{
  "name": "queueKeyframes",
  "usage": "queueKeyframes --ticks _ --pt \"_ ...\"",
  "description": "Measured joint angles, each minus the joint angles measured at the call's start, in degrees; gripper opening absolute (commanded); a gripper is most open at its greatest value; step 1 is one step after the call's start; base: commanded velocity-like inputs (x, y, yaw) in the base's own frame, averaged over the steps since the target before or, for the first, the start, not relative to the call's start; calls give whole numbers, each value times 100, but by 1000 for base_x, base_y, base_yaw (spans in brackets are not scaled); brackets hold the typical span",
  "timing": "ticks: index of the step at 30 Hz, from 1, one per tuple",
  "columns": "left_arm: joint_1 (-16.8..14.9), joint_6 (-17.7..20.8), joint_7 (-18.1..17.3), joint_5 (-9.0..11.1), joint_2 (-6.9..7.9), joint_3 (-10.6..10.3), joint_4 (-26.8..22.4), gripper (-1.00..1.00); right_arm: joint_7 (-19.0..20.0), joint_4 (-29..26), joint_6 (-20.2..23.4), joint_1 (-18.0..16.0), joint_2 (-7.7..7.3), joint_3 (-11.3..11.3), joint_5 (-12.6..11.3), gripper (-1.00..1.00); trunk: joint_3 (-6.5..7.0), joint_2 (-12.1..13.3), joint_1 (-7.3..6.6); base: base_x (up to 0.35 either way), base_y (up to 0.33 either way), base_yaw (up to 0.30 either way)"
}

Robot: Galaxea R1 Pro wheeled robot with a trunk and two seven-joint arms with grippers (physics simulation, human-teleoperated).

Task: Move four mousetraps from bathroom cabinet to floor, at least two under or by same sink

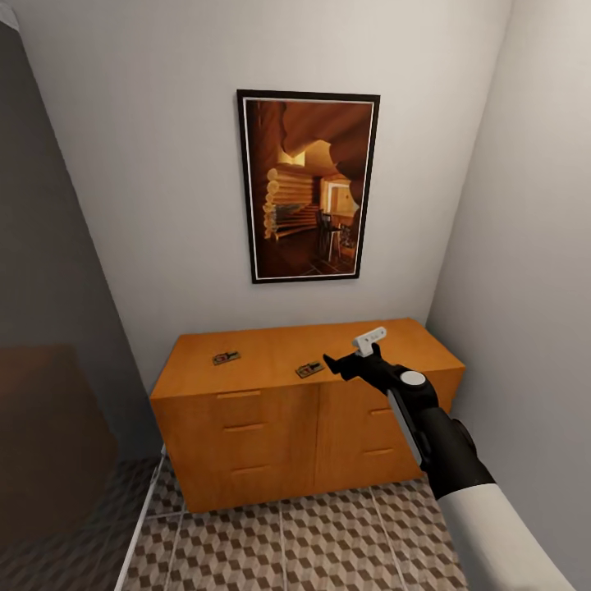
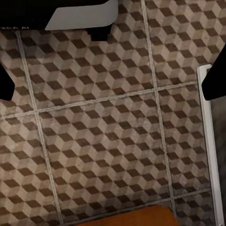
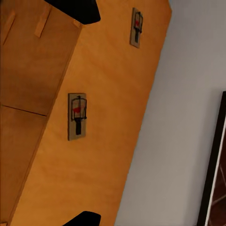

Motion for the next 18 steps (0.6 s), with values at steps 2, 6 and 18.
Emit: queueKeyframes --ticks 2,6,18 --pt "2 0 0 2 0 -1 4 100 122 1 1 0 -21 2 8 100 0 0 0 3 -1 0" --pt "4 0 0 4 1 0 6 100 368 3 3 0 -96 -6 17 100 0 0 0 1 0 0" --pt "3 0 0 7 1 -1 7 100 2287 1 18 0 -530 -8 56 100 0 0 0 0 0 0"
